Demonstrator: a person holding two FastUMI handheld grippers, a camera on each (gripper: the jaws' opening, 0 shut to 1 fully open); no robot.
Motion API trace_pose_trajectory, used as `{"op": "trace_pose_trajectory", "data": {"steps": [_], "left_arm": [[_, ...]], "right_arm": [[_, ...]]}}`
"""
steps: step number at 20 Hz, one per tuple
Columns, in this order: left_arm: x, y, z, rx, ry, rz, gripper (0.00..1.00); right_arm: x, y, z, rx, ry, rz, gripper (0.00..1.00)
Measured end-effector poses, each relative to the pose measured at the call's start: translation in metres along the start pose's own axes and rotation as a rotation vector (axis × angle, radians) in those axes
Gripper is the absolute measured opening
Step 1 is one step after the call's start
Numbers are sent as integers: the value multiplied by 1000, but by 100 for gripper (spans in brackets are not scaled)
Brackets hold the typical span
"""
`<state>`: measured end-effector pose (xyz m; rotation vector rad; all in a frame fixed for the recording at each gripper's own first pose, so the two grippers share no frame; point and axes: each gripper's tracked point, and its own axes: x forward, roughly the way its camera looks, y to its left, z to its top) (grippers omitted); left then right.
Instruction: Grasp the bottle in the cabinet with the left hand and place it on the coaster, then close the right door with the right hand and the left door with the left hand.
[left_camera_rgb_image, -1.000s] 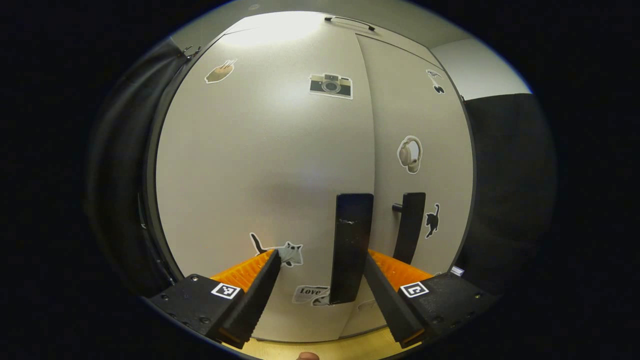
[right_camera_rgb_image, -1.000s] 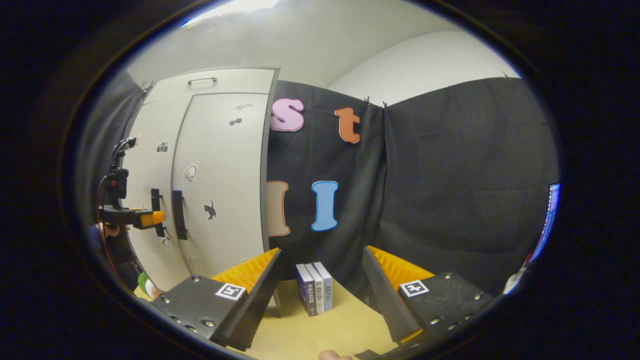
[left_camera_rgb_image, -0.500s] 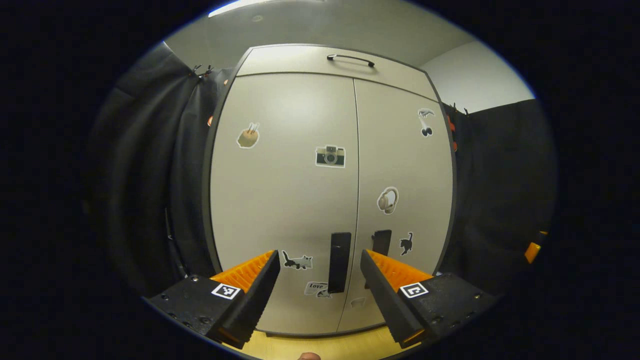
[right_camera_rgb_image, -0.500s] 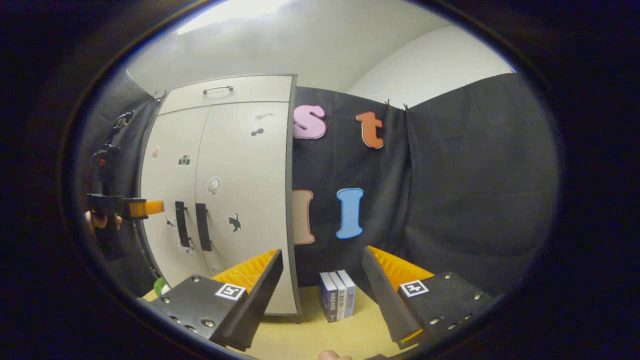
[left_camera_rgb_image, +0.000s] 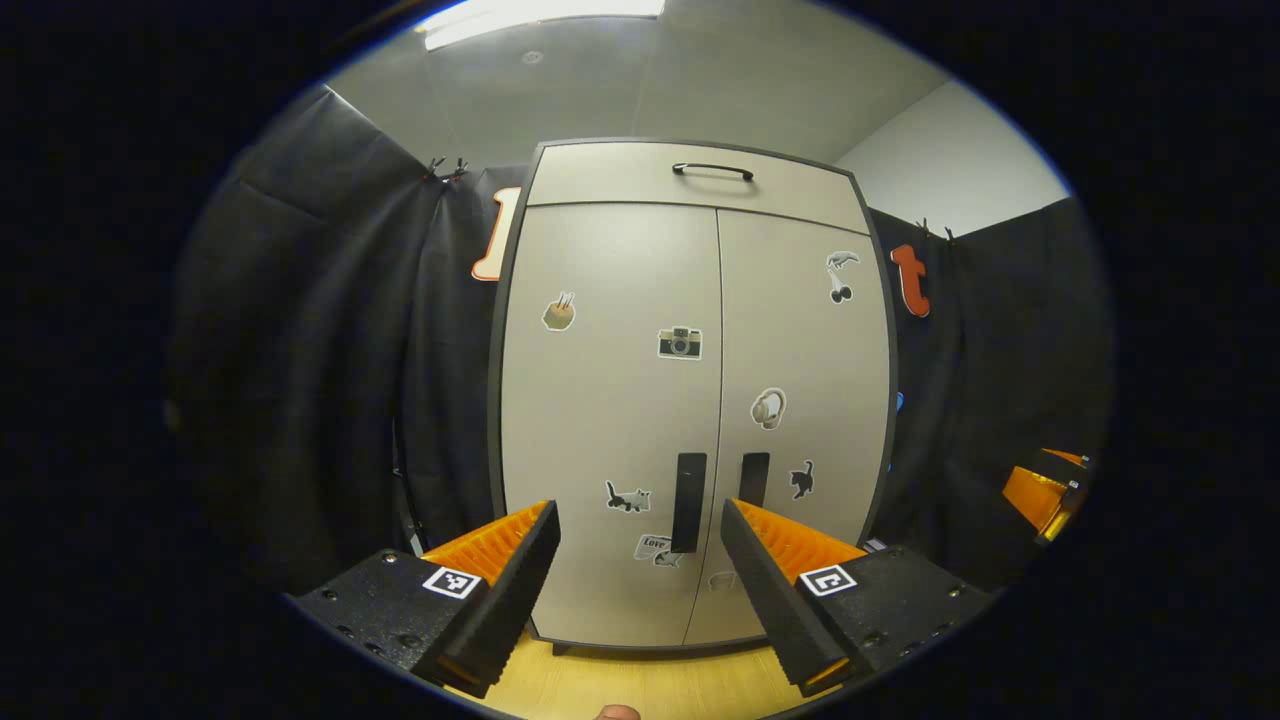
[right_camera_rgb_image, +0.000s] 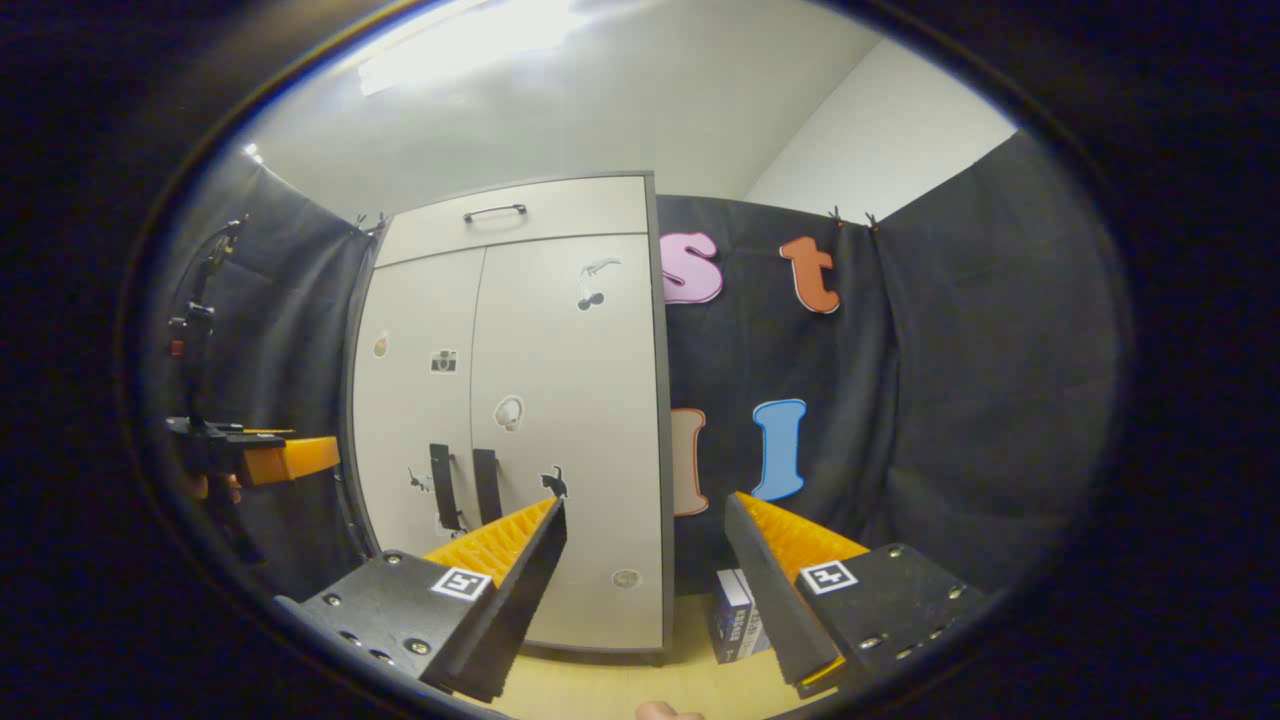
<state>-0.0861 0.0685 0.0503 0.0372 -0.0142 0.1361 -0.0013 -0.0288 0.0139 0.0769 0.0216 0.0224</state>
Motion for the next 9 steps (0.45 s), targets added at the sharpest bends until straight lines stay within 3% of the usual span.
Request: {"op": "trace_pose_trajectory", "data": {"steps": [9], "left_arm": [[-14, -19, -15, 8, 25, -16, 100]], "right_arm": [[-5, -11, -3, -21, 8, -14, 96]]}}
